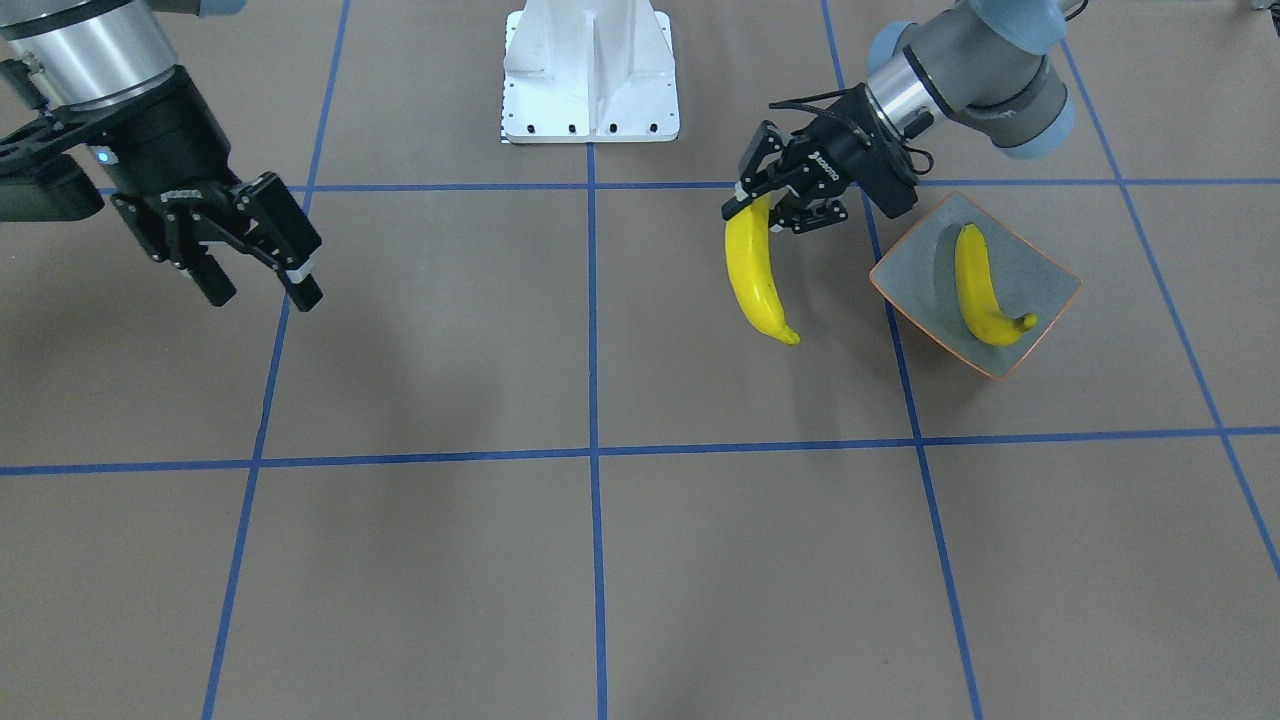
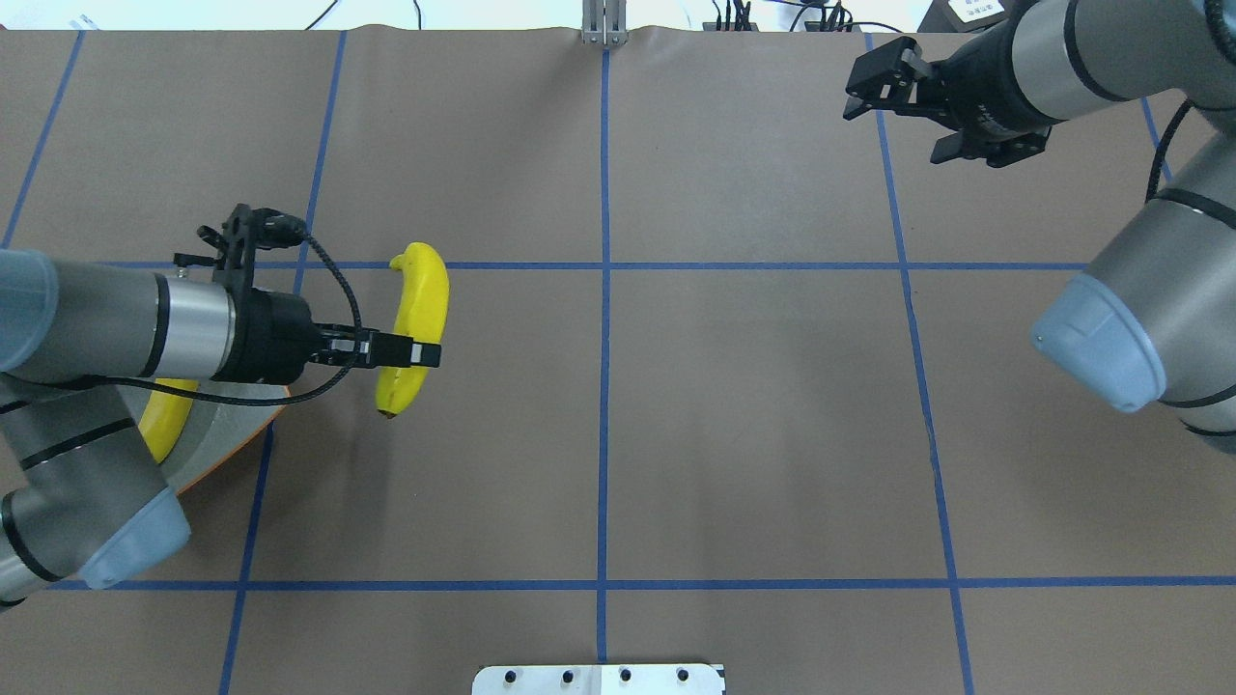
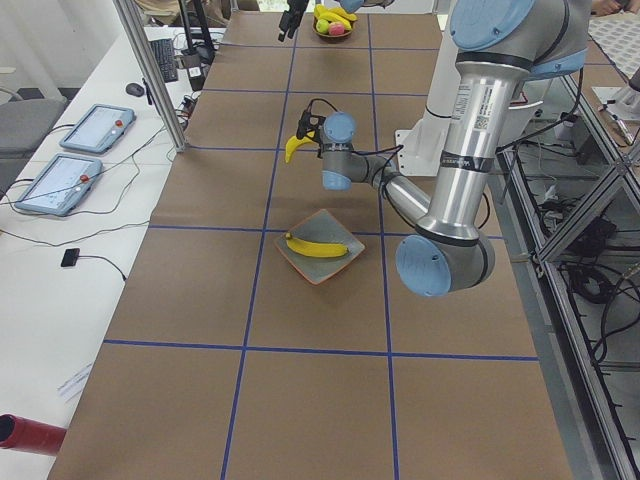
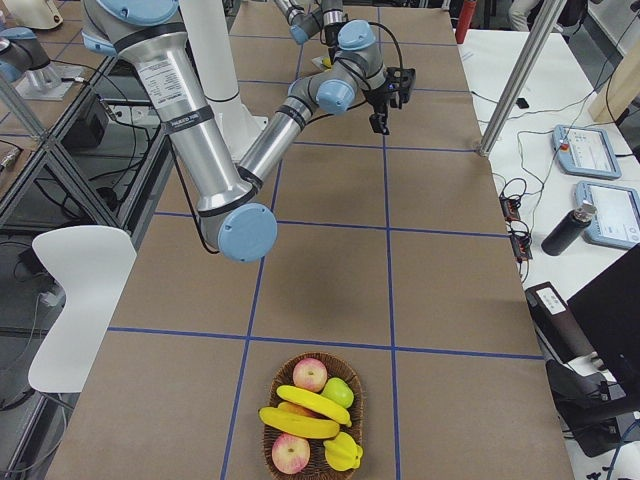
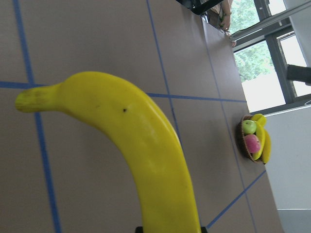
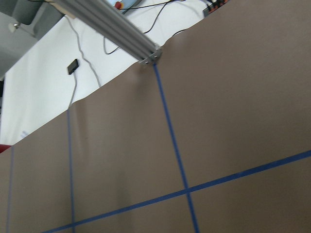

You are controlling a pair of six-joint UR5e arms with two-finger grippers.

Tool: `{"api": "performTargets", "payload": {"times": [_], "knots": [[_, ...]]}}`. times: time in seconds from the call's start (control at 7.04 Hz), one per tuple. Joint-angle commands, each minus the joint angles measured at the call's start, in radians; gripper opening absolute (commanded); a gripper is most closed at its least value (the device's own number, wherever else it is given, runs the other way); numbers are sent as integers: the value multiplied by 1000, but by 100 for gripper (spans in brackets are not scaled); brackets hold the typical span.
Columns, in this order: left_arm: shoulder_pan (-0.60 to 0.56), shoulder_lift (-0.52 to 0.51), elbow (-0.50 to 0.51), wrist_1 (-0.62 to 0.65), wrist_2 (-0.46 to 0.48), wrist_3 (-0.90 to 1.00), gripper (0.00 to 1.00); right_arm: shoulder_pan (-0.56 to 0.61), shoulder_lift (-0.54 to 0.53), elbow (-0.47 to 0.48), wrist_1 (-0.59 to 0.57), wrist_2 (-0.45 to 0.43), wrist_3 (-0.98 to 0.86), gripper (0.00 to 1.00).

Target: Transfer all bananas from basket to plate

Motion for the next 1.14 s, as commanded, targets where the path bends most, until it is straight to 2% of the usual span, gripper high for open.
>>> {"api": "performTargets", "payload": {"times": [0.0,0.28,0.71,0.85,0.99], "knots": [[-38,142,-1,1,-1,160,0,92,-90,-34,-50,20,-239,100],[-87,245,1,1,-1,307,0,176,-149,-97,-49,32,-437,100],[-115,354,11,6,16,536,0,262,-164,-168,-44,55,-589,100],[-115,369,13,6,15,590,16,296,-171,-196,-44,81,-669,100],[-114,371,18,4,16,598,58,351,-184,-226,-42,145,-777,100]]}}
